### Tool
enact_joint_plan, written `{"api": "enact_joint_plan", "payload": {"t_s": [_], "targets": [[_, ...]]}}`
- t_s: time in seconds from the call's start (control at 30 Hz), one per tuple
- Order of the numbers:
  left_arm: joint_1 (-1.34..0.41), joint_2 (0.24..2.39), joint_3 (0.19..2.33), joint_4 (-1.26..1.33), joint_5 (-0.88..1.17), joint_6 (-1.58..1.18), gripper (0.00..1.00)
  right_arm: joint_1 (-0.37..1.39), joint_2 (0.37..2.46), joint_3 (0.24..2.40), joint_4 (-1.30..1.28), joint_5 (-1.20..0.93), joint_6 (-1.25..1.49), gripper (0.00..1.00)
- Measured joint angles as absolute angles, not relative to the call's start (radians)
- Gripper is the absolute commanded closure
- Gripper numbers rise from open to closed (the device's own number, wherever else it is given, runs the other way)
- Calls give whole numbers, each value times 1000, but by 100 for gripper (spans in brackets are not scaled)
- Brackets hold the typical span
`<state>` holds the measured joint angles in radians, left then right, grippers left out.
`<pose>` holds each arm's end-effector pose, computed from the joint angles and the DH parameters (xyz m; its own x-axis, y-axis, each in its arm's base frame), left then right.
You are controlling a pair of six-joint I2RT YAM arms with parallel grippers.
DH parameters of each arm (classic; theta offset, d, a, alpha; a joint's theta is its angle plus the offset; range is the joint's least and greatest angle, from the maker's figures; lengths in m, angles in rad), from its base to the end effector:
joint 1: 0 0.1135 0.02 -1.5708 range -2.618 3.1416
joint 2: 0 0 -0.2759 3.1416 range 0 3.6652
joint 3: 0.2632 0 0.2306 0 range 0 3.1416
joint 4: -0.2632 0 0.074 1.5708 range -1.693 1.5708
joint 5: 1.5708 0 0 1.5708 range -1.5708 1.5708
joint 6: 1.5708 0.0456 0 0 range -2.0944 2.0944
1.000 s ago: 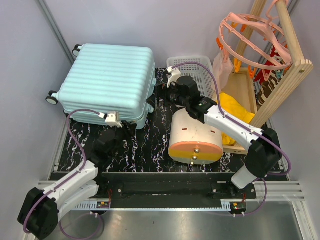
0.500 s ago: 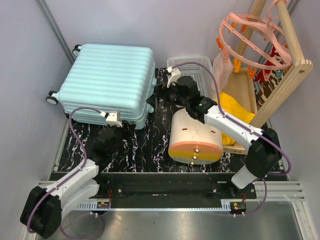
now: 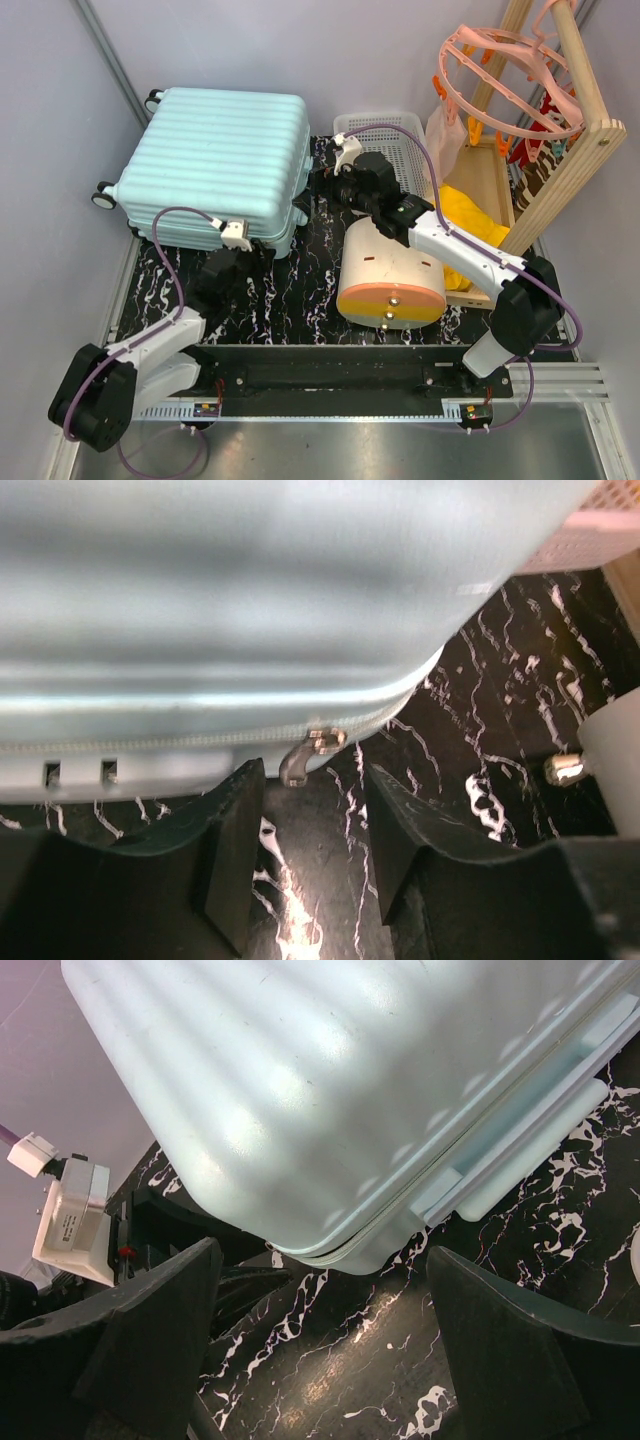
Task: Open, take out, and arrange the luggage
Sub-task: Unzip the luggage at the center of the board.
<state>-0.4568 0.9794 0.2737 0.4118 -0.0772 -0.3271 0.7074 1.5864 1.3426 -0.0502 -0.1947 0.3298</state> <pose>0.1711 -0.0802 0.2092 -0.3662 -0.1769 -0.9136 0.2702 0.9192 -0.2864 0.2744 0.2462 0.3594 -0.4604 0.0244 -0.8874 -0.6650 0.6527 0.3630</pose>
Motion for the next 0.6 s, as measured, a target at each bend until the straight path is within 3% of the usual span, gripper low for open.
{"api": "enact_joint_plan", "payload": {"t_s": [0.3, 0.53, 0.6], "targets": [[-456, 1048, 295, 465, -93, -347, 65, 707, 1586, 1343, -51, -195, 329, 7], [-456, 1065, 299, 460, -130, -366, 86, 707, 1586, 1343, -51, -195, 325, 6], [-456, 1065, 299, 459, -137, -373, 96, 707, 1586, 1343, -51, -195, 324, 7]]}}
